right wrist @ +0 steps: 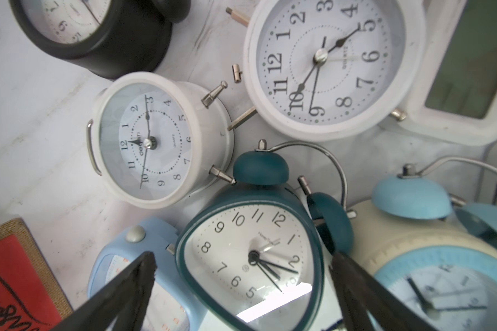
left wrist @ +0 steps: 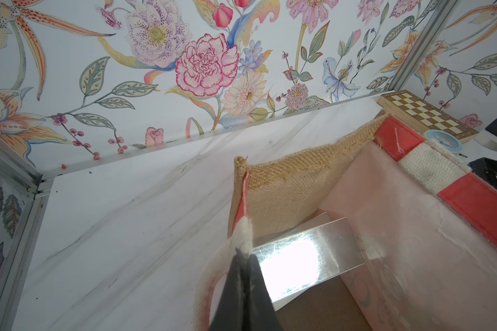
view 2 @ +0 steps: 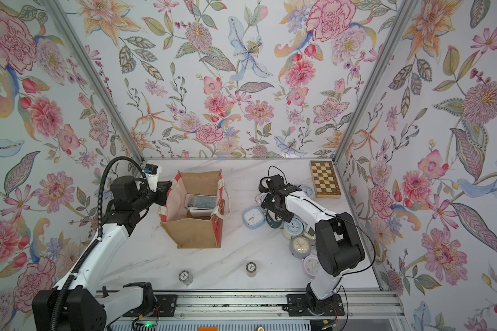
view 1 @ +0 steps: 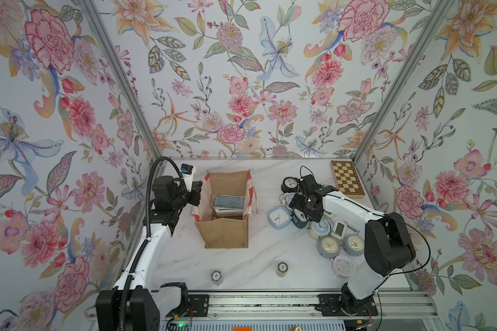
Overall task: Put the alarm clock into the canvas bag
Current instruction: Pick up the alarm from the center of the board.
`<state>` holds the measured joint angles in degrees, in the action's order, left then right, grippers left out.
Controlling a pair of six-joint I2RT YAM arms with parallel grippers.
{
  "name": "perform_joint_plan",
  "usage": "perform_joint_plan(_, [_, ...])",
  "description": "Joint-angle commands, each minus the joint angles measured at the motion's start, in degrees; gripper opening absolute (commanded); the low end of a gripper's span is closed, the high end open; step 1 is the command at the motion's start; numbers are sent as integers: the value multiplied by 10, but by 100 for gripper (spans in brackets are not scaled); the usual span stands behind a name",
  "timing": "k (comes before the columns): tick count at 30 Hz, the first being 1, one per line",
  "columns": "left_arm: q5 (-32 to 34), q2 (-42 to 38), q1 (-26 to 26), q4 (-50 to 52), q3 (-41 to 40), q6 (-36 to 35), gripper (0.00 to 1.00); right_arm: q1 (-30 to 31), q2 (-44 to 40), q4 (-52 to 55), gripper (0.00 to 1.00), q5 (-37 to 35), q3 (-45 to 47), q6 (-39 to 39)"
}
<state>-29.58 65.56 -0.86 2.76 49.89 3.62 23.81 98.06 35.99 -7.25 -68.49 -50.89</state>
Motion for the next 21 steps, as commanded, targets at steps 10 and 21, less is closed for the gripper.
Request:
perform_joint_plan(10, [3, -4, -3, -3, 0, -11, 4, 7, 43, 31, 95, -13, -24, -6])
perform_joint_plan(21, [3, -4, -3, -3, 0, -11, 4, 8, 50, 38, 90, -20, -21, -5])
